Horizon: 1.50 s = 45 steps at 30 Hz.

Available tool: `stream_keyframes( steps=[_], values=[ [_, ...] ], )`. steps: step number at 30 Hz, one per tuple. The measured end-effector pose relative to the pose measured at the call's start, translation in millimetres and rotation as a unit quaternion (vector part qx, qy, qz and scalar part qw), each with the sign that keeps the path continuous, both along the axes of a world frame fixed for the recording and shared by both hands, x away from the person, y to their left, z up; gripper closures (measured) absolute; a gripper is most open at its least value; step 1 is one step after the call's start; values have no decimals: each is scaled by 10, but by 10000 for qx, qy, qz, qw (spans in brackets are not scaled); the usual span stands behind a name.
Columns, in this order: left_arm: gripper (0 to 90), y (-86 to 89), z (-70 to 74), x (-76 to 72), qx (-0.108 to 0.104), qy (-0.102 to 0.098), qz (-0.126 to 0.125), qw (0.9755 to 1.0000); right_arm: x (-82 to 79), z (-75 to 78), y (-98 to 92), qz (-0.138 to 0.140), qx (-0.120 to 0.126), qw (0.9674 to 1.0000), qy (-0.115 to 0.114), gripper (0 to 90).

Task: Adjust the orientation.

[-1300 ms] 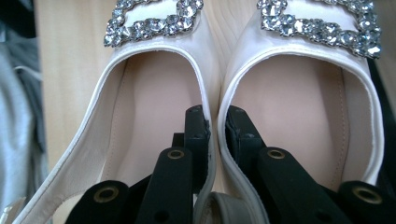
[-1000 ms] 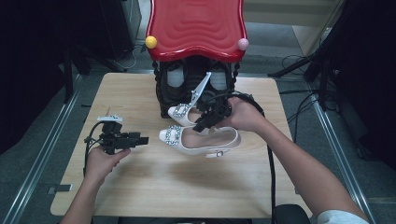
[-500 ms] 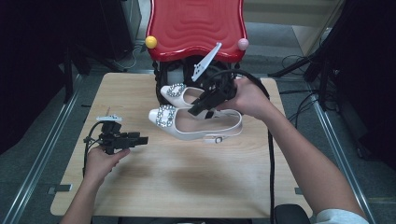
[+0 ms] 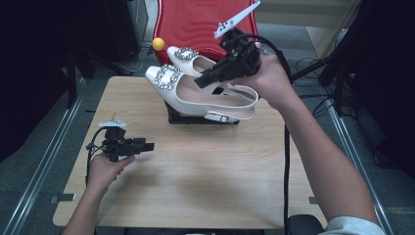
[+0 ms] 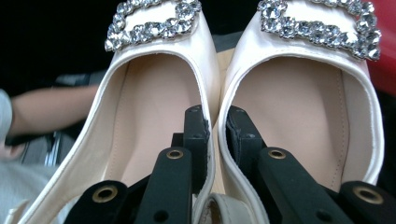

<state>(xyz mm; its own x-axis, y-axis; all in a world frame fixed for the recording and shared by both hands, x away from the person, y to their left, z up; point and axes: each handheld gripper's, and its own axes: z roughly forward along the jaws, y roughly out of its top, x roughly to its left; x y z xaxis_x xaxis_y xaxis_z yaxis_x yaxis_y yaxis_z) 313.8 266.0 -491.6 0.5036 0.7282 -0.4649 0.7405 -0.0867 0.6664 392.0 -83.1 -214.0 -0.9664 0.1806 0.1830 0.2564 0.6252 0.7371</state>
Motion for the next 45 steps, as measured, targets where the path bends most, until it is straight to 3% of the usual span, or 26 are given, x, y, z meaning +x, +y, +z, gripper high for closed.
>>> stream_keyframes(
  steps=[3,8,14,21,25,27,30,32,37,38,40,42,45],
  values=[
    [393,-13,2,15,-14,-33,-18,10000,66,93,-39,-293,111,9994,146,814],
    [396,-47,-3,29,30,-8,-60,10000,168,242,-121,-806,362,9960,131,814],
    [397,-84,-1,30,89,-48,-97,9999,352,458,-206,-1726,677,9826,132,814],
    [398,-141,-10,48,174,-72,-237,9995,537,659,-221,-2542,652,9649,-32,814],
    [398,-164,-20,57,179,-44,-297,9994,657,741,-192,-2988,763,9513,19,814],
    [398,-174,-15,57,183,-55,-310,9993,724,769,-164,-3233,857,9424,59,815],
    [399,-193,-9,64,159,-70,-342,9993,801,784,-105,-3463,918,9336,64,813],
    [399,-209,-10,68,96,-41,-337,9994,837,777,-73,-3559,978,9294,12,814],
    [399,-257,-25,74,196,-48,-410,9990,951,758,-4,-3965,1156,9107,123,814],
    [400,-267,-27,75,195,-49,-398,9990,973,753,-4,-4004,1199,9083,158,814],
    [400,-266,-23,80,154,-43,-419,9990,1029,739,-9,-4141,1350,8997,280,814],
    [400,-262,-19,81,157,-63,-419,9990,1087,725,-16,-4317,1485,8890,351,814],
    [400,-259,-19,84,150,-83,-422,9990,1146,710,-25,-4518,1554,8778,341,813]
  ],
)
